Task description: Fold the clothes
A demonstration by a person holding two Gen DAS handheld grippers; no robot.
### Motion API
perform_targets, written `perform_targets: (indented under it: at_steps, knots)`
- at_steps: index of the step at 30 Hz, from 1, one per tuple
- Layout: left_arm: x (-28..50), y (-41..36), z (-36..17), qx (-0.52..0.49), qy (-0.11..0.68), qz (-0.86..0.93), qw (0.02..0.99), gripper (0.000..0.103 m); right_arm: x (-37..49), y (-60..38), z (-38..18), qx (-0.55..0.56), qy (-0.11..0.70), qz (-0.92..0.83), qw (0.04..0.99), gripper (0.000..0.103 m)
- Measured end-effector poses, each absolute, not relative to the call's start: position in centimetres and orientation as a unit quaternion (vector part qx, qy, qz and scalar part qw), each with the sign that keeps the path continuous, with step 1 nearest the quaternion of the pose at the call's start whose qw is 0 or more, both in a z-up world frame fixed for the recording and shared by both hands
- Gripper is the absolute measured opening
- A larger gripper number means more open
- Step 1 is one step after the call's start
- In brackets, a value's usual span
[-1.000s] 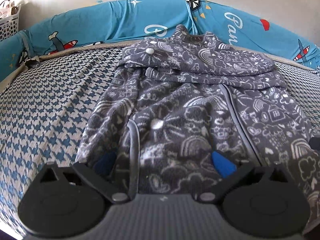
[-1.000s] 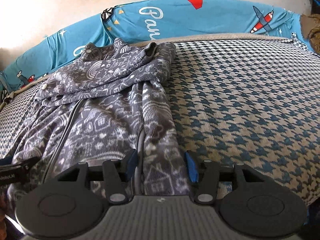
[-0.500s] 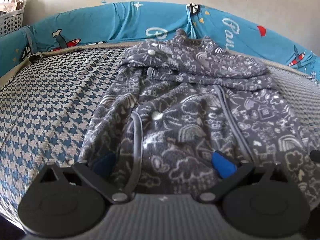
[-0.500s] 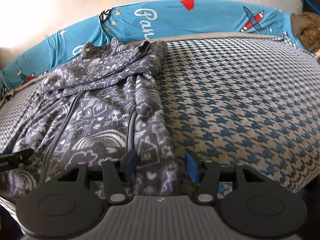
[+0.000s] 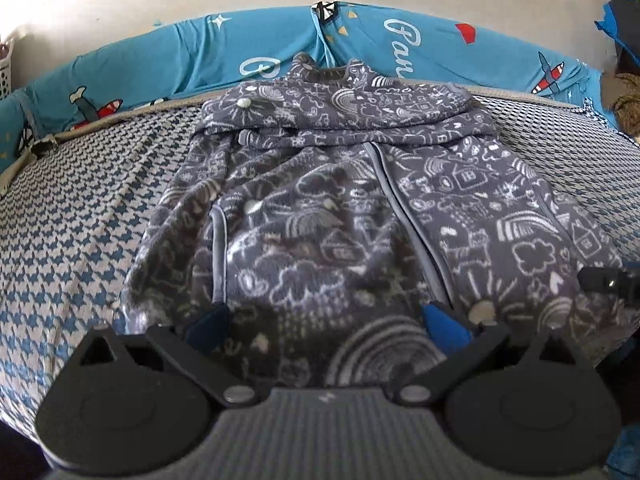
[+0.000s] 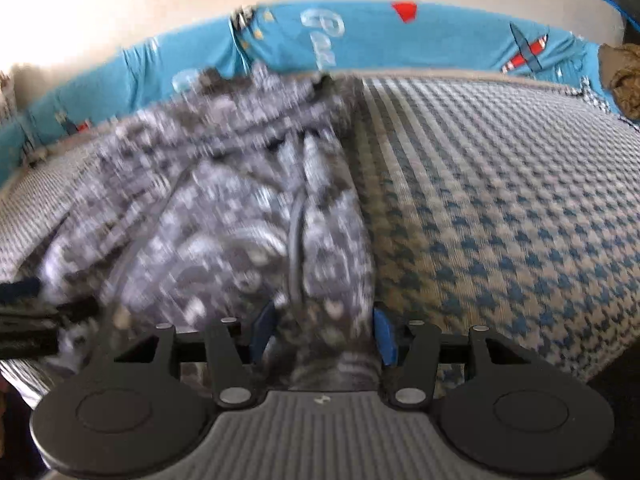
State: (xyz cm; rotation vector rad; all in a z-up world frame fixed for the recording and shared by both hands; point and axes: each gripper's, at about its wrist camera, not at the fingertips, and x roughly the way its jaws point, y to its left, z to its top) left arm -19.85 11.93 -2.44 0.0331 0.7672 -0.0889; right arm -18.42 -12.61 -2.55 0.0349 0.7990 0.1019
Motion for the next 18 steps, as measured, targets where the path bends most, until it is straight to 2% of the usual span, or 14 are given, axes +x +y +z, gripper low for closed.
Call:
perform_targets:
  at_steps: [18]
  knots:
    - [-20.56, 11.75, -2.23, 0.006, 0.39, -0.03, 0.921, 0.103, -19.44, -13.55, -2.43, 0.045, 0.4, 0.042, 0.914, 0.052]
